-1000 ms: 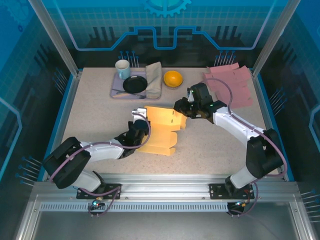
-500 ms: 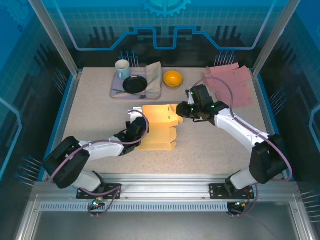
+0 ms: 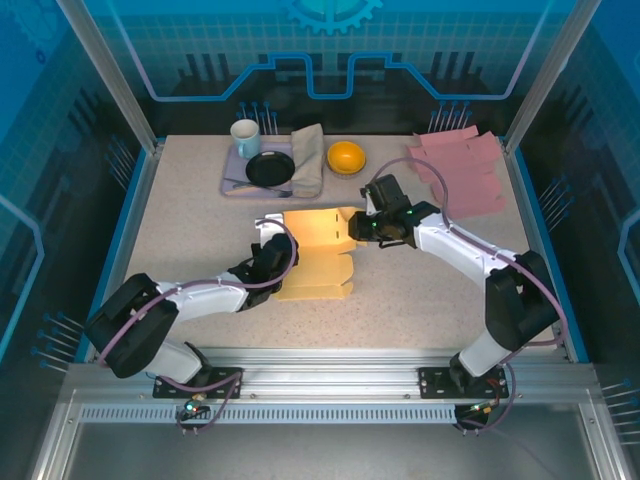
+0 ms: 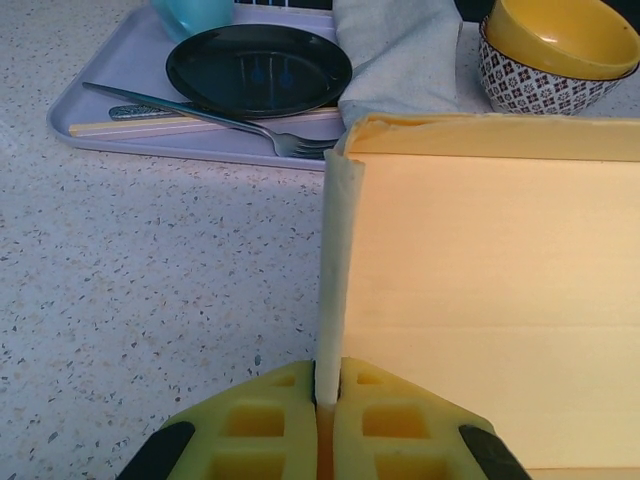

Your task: Fold the paper box

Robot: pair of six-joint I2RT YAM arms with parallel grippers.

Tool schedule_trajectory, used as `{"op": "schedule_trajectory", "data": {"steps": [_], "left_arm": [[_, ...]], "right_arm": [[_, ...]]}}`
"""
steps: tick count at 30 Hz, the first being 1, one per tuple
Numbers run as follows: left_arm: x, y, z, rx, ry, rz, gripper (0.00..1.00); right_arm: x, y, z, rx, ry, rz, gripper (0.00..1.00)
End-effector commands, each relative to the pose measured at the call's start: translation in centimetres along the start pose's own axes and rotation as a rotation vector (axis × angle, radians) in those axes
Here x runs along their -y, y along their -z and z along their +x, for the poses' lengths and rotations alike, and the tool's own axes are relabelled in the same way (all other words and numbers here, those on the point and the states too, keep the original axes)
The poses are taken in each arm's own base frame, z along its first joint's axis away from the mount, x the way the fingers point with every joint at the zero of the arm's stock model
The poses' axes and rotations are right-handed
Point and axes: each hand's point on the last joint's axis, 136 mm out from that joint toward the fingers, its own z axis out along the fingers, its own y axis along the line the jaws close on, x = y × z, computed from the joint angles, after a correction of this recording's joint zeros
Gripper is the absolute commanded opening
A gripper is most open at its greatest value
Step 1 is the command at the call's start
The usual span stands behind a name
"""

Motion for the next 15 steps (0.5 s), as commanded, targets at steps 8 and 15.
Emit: {"op": "schedule_trajectory", "data": {"steps": [8, 15], "left_arm": [[0.2, 0.3, -1.9, 0.04, 0.088, -0.001, 0.0], [0.3, 0.1, -1.4, 0.025, 0.083, -0.001, 0.0]], "right_arm": [[1.5, -2.5, 2.9, -0.093, -0.098, -0.008, 0.31], [-0.7, -2.9, 2.8, -0.102, -0.176, -0.141, 0.3]]}}
